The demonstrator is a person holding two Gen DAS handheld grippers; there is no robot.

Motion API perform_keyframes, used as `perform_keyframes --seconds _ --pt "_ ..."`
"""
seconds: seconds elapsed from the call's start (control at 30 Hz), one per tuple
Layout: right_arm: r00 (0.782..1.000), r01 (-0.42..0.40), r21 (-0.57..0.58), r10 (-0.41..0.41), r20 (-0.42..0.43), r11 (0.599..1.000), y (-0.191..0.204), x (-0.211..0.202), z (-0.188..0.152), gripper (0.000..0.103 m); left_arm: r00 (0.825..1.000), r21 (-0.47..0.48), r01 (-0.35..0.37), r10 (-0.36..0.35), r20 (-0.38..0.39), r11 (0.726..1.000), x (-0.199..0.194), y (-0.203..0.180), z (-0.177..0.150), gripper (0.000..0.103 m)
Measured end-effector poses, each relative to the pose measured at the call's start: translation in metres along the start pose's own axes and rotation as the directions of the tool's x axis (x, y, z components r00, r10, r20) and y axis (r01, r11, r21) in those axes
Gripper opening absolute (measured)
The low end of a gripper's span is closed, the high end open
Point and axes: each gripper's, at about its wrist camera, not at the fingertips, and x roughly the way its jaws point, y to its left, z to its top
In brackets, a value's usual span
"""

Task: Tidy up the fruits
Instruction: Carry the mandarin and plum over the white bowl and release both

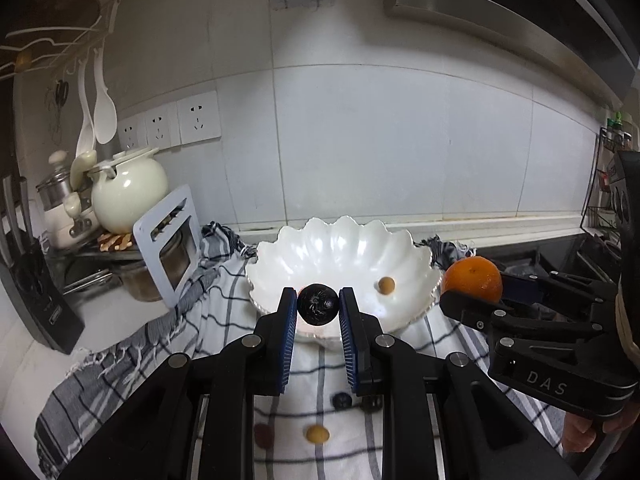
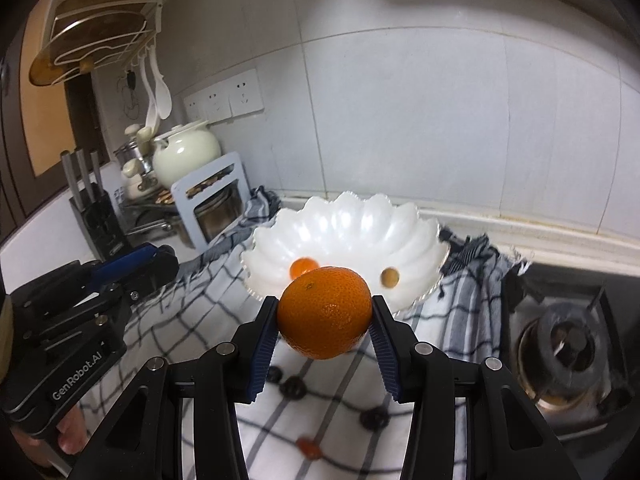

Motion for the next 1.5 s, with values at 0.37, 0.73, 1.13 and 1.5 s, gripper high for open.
perform_keyframes --seconds 0.37,0.73,1.13,1.5 --pt "1.000 0.024 0.007 -0.024 0.005 1.000 -0.019 0.029 0.037 0.047 1.000 0.033 -0.018 0.019 -0.016 0.999 0.041 0.000 0.025 0.022" --pt "0.997 0.061 -0.001 -0.061 -0.053 0.998 -0.040 0.078 0.060 0.047 0.995 0.017 -0.033 0.035 -0.090 0.999 0.104 0.008 0.040 0.022" --pt "0.983 0.087 -0.043 -0.093 -0.156 0.995 -0.055 0.143 0.074 0.047 0.978 0.009 -0.033 0.034 -0.206 0.999 0.173 0.014 0.049 0.022" --pt "0.962 0.087 -0.019 -0.089 -0.258 0.996 -0.069 0.187 0.071 0.047 0.949 -0.004 -0.028 0.026 -0.314 1.000 0.220 0.016 0.046 0.023"
